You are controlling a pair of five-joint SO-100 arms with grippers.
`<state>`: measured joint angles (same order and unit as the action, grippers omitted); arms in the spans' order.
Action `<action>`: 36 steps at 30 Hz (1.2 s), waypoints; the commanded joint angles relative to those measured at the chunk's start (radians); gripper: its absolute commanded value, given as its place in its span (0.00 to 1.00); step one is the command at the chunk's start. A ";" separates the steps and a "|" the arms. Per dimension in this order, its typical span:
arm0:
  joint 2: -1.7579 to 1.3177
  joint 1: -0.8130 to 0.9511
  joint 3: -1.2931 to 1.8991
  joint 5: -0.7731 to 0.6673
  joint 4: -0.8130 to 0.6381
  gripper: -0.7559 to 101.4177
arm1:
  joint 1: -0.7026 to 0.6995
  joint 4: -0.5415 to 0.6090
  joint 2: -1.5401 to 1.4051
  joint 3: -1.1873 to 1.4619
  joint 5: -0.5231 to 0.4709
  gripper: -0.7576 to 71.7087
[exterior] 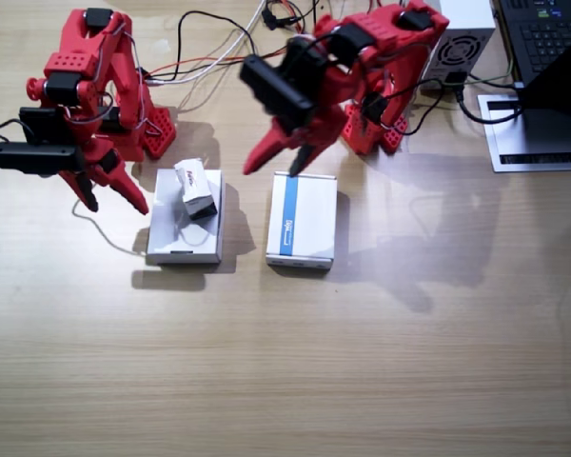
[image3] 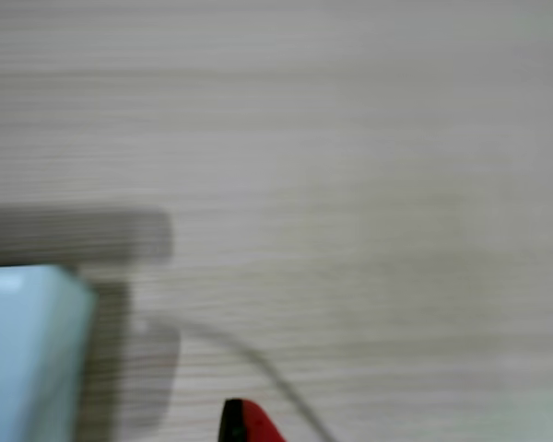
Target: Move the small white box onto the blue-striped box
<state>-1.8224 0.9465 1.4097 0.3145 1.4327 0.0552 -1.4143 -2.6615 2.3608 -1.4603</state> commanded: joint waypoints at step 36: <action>1.051 0.216 -0.959 0.035 0.241 0.01 | -0.060 0.031 -0.503 0.492 0.097 0.01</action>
<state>-0.7624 1.1965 0.4679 0.3712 1.6368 0.0261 -1.3576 -3.1401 2.8639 -1.3652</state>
